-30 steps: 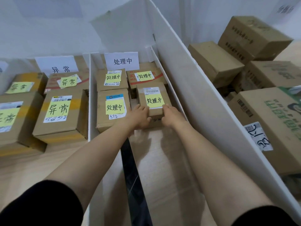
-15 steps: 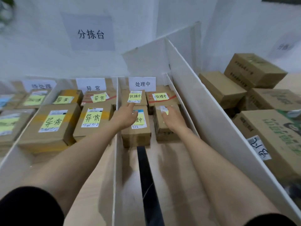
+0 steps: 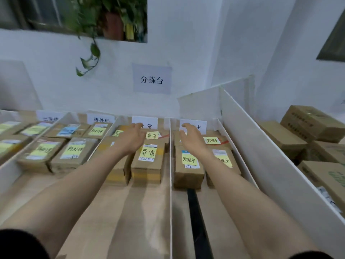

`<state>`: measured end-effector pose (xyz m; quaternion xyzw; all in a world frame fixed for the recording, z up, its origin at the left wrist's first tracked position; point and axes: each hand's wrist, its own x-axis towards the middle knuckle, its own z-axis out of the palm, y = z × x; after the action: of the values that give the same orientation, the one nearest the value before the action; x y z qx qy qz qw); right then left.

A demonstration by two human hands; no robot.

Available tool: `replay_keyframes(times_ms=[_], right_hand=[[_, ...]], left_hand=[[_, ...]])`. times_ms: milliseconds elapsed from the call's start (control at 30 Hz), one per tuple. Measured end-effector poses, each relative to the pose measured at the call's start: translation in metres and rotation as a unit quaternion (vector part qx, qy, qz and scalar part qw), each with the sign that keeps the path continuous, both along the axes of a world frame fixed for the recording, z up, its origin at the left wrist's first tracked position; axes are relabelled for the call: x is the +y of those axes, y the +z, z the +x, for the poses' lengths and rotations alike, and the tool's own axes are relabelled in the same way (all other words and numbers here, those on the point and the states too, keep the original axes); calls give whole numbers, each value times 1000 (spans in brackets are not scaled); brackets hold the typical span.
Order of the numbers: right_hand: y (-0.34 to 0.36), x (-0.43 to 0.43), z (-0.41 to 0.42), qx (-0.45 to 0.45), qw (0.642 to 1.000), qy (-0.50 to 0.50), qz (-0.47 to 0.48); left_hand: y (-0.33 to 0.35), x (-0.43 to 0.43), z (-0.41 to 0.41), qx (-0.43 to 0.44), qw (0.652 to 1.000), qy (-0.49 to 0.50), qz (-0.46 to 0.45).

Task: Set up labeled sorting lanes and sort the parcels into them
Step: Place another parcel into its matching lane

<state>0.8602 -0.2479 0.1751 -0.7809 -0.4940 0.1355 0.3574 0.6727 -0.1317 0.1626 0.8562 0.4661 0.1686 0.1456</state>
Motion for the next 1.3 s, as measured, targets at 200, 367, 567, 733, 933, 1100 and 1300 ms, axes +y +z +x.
replay_keyframes(times_ms=[200, 367, 567, 733, 933, 1100, 1300], right_hand=[[21, 23, -67, -23, 997, 62, 31], [35, 36, -117, -26, 992, 116, 42], [45, 47, -175, -27, 978, 195, 63], [45, 44, -220, -4, 964, 258, 57], [38, 27, -279, 39, 942, 326, 66], [31, 2, -332, 69, 912, 396, 82], [31, -24, -390, 58, 880, 462, 92]], left_hand=[[17, 4, -76, -29, 998, 45, 20], [34, -9, -134, -41, 994, 93, 29], [47, -33, -204, -53, 983, 168, 50], [52, -71, -254, -59, 966, 246, 46], [54, -127, -312, -83, 941, 325, 46], [59, -183, -345, -67, 920, 381, 67], [58, -233, -391, -53, 904, 415, 85]])
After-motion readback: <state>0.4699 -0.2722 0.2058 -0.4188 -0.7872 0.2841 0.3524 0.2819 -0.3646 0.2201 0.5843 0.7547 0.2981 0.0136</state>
